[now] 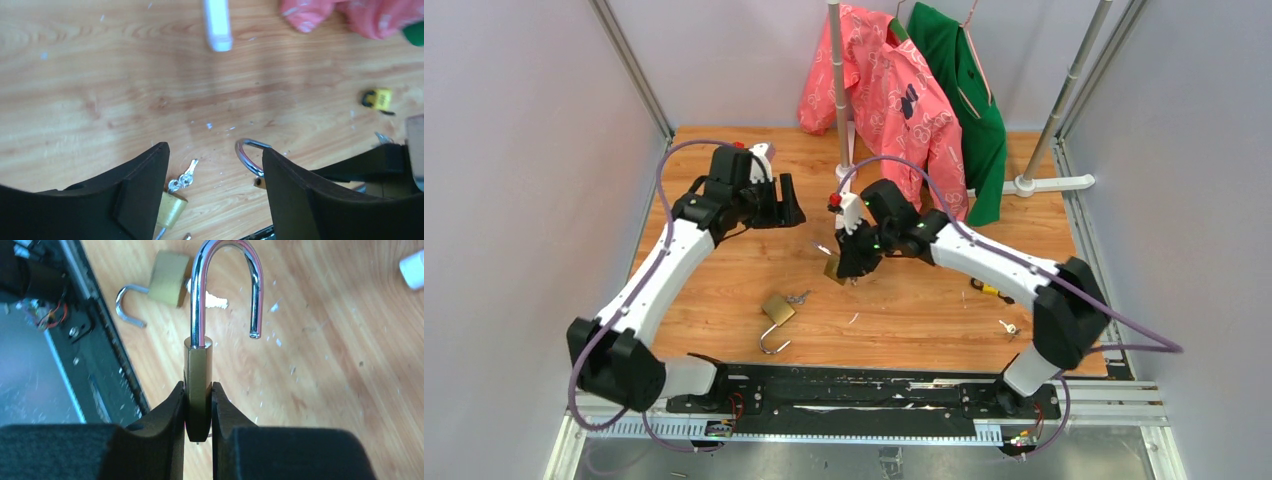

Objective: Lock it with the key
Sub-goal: Lock the lock.

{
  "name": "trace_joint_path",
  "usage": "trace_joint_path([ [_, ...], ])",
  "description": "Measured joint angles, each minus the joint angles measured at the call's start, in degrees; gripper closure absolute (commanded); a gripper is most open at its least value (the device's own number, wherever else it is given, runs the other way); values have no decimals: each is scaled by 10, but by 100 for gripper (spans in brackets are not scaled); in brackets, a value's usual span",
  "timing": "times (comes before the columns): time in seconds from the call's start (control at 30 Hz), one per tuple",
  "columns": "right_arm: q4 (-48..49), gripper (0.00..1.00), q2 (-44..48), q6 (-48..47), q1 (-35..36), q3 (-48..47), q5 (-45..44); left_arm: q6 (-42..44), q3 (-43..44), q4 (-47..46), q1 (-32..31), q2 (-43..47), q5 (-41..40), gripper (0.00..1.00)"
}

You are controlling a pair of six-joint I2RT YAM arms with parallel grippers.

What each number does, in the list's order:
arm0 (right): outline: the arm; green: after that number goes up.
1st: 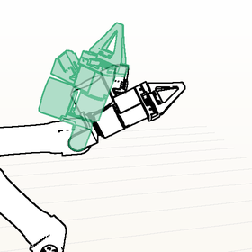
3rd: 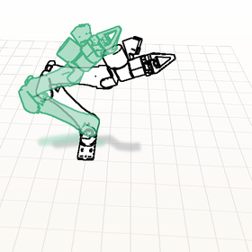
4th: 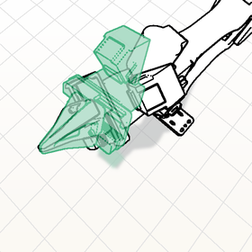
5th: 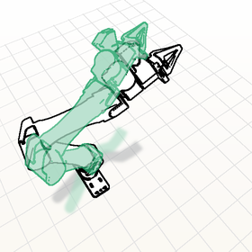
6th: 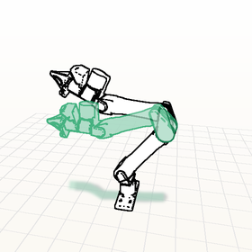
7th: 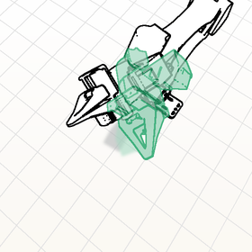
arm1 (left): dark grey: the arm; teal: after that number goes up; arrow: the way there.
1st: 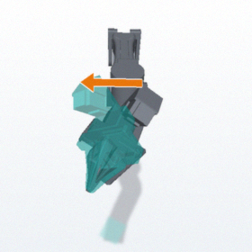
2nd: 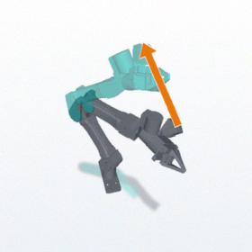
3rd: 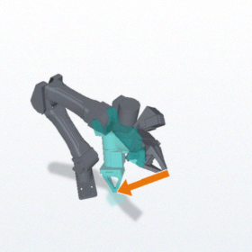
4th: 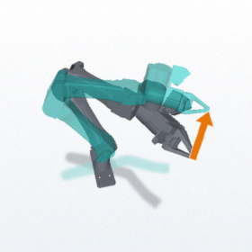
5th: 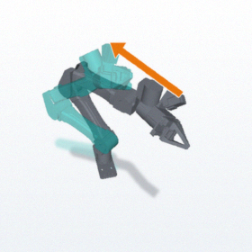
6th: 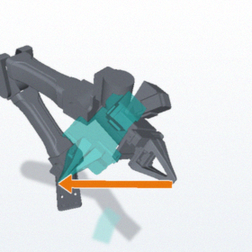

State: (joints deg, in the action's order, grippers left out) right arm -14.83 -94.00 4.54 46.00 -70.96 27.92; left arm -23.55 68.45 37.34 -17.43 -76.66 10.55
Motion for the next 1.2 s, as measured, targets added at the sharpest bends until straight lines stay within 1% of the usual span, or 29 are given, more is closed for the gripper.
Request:
trace_joint_path([
  [0.03, -36, 100, 25, -14, -1, 0, 2, 23, -1, -9, 0, 22, 17, 25],
  [0.13, -103, 100, 90, -43, -7, -3, 13, 74, -10, -46, 0, 75, 79, 25],
  [0.2, -154, 100, 131, -63, -16, -29, 32, 106, -25, -80, 0, 111, 143, 25],
  [0.23, -182, 100, 143, -74, -23, -51, 44, 128, -37, -104, 0, 131, 193, 25],
  [0.4, -290, 100, 167, -125, -49, -189, 109, 194, -61, -150, 0, 182, 369, 22],
  [0.53, -345, 100, 174, -143, -49, -231, 177, 232, -46, -153, 0, 185, 459, 21],
  [0.63, -377, 100, 169, -147, -49, -234, 210, 263, -22, -137, 0, 176, 494, 20],
  [0.77, -397, 100, 153, -147, -49, -234, 226, 268, -16, -144, -6, 175, 516, 20],
  [0.9, -399, 100, 146, -148, -49, -234, 237, 273, -16, -145, -43, 164, 532, 22],
  [0.93, -398, 100, 146, -148, -49, -234, 239, 275, -16, -144, -49, 162, 534, 23],
  [1.03, -395, 100, 145, -146, -50, -234, 249, 286, -16, -136, -59, 157, 541, 33],
  [1.13, -389, 100, 145, -144, -52, -234, 252, 303, -5, -113, -59, 152, 548, 38],
  [1.17, -386, 100, 145, -143, -52, -234, 252, 306, 0, -108, -59, 148, 550, 43],
  [1.2, -385, 100, 145, -141, -52, -234, 252, 306, 3, -104, -59, 145, 551, 51],
])
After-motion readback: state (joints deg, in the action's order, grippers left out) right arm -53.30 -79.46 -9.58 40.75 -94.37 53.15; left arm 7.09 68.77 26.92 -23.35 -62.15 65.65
